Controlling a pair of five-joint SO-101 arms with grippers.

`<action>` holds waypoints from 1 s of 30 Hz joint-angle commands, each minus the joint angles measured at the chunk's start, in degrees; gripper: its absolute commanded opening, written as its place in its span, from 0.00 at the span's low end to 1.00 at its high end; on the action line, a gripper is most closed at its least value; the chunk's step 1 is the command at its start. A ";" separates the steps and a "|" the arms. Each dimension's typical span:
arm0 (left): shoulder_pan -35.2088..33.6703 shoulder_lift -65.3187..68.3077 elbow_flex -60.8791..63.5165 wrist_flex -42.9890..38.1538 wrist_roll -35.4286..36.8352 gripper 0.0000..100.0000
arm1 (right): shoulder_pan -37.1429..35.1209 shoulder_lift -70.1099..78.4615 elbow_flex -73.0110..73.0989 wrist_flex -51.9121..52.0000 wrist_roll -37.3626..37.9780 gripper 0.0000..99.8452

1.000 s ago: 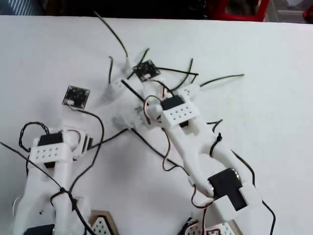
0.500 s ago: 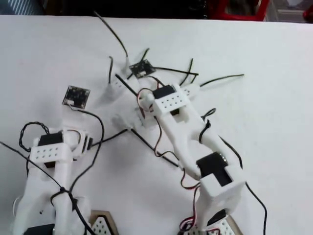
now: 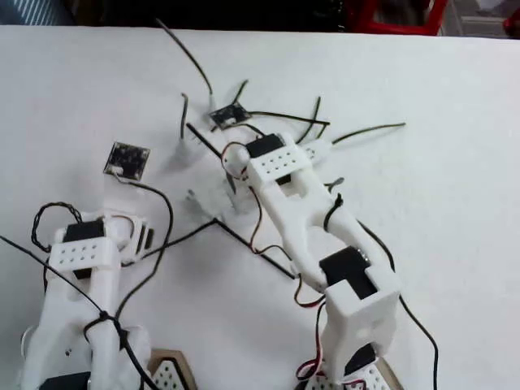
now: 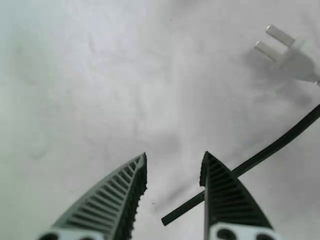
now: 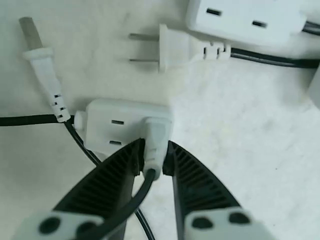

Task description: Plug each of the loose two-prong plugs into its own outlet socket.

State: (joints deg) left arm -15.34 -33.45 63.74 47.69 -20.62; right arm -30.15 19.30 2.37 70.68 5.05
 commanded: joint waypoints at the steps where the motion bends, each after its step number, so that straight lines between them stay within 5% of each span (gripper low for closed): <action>1: -0.48 -1.71 0.00 -1.14 0.18 0.19 | -0.22 2.51 -0.97 -0.84 -0.70 0.02; 25: -0.57 -1.71 0.00 -1.14 0.18 0.19 | 24.75 -1.71 -2.11 -6.64 8.70 0.02; 30: -0.57 -1.71 0.00 -1.14 0.18 0.19 | 24.31 -2.77 -6.51 -0.48 7.65 0.15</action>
State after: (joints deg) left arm -15.34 -33.45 63.74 47.69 -20.62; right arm -6.95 20.00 -0.09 66.20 13.14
